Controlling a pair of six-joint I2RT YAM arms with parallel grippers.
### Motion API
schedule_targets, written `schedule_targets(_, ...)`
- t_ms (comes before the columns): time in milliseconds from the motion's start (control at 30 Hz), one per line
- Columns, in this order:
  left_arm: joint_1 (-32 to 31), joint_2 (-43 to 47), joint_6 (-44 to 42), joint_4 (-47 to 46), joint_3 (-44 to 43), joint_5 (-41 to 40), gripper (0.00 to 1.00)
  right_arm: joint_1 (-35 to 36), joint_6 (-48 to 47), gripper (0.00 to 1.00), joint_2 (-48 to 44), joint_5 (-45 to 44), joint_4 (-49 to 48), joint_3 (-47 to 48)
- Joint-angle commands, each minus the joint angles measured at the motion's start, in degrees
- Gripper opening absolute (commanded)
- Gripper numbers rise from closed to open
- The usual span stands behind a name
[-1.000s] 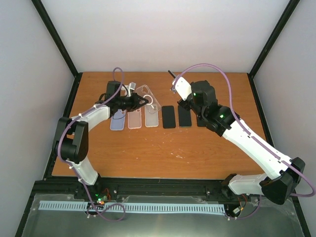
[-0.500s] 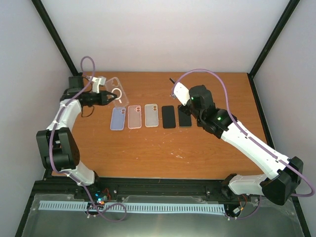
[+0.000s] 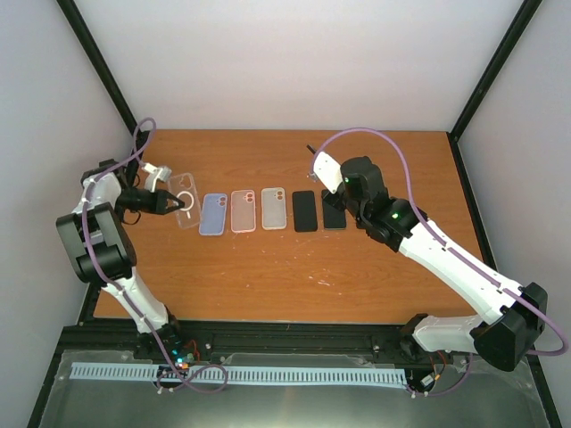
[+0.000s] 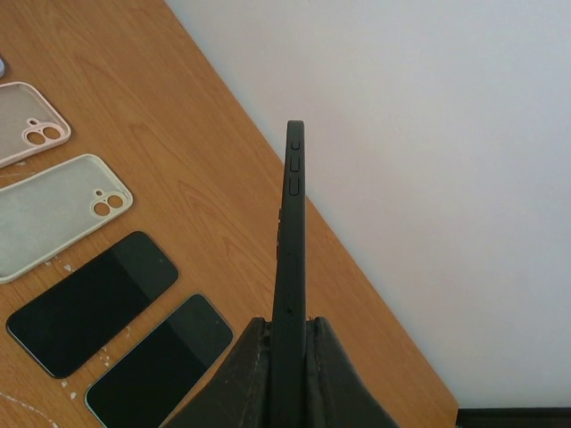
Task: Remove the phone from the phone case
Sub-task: Place the phone case at the center of the board.
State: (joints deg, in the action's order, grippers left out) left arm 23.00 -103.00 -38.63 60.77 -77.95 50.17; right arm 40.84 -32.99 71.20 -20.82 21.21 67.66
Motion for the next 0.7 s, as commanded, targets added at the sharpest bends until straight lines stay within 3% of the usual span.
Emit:
schedule_targets(0,0.97,-1.42,-9.37,5.63,-1.99,-3.01,0.01,-0.32,-0.16,0.03,-1.91,-1.32,-3.13,0.02)
schedule_targets(333,2.0,-7.77,-17.59,10.58,-4.49,-10.91,0.01,-0.46,-0.48,0.03,-1.69,-1.57,-3.28,-0.35)
schedule_targets(667,2.01,-15.87,-13.4,6.15,-10.28,-15.42,0.05,-0.59,-0.49,0.03,-1.23,-1.62,-2.78,-0.13)
